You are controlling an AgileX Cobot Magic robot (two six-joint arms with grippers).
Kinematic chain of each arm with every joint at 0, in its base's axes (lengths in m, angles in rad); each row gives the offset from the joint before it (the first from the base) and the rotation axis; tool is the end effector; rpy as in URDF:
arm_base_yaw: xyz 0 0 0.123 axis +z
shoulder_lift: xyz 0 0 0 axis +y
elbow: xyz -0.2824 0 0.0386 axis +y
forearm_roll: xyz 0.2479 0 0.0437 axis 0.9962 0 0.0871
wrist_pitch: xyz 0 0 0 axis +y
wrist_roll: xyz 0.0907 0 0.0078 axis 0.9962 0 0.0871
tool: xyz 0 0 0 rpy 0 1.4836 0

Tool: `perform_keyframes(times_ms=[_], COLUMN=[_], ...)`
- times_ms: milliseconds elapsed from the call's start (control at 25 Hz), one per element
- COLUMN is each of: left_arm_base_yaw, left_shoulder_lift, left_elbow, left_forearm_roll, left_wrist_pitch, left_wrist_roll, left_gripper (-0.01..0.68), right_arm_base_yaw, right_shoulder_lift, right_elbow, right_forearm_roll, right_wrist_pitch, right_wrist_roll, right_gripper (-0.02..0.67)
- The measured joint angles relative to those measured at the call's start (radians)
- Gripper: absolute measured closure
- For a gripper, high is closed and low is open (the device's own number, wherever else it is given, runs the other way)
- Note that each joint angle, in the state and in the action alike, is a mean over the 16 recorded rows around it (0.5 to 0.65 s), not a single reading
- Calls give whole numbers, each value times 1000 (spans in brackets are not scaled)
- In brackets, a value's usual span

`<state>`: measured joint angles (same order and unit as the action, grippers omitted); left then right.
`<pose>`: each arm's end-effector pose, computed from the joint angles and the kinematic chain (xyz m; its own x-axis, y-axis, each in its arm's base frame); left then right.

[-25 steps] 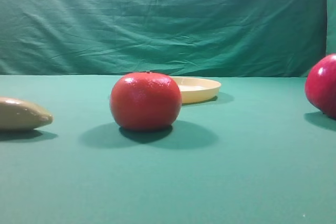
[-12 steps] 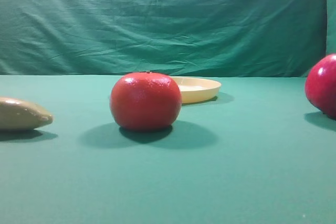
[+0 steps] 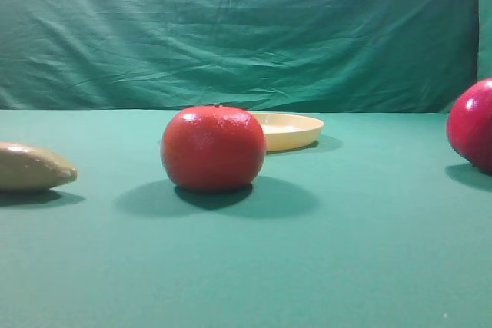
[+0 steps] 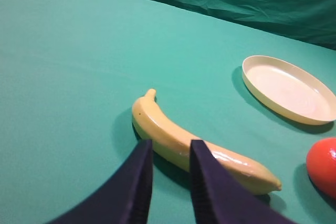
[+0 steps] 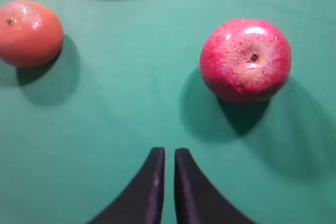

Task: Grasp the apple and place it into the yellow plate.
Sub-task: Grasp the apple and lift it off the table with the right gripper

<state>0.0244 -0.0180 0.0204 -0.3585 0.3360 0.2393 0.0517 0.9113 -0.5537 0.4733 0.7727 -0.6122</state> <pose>0.0532 -0.0093 0.1788 -0.2369 -0.1057 -0.9658 0.0649 0.9901 -0.1242 0.1509 0.0369 0.2520 -0.7462 -0.2833 -0.6024 -0.4316 0.8949 0.1137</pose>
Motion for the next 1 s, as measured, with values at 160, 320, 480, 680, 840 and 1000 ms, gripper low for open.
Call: perform_keyframes(times_ms=[160,320,480,680,840,1000], left_arm_base_yaw=[0,0,0,0,0,0], left_shoulder_lift=[0,0,0,0,0,0], left_elbow=[0,0,0,0,0,0], left_forearm_roll=[0,0,0,0,0,0], left_wrist_pitch=[0,0,0,0,0,0], left_wrist_roll=[0,0,0,0,0,0], left_gripper=[516,516,516,516,516,516], right_arm_base_yaw=[0,0,0,0,1,8], right_shoulder_lift=[15,58,137,287,426,558], right_elbow=[0,-4,-23,-74,-132,-196], right_forearm_roll=[1,1,1,4,8,12], right_wrist_pitch=[-26,-64,-107,-150,-168,-178], right_wrist_roll=[-26,-36,-39,-40,-42,-44], right_gripper=[136,28,5,6,6,6])
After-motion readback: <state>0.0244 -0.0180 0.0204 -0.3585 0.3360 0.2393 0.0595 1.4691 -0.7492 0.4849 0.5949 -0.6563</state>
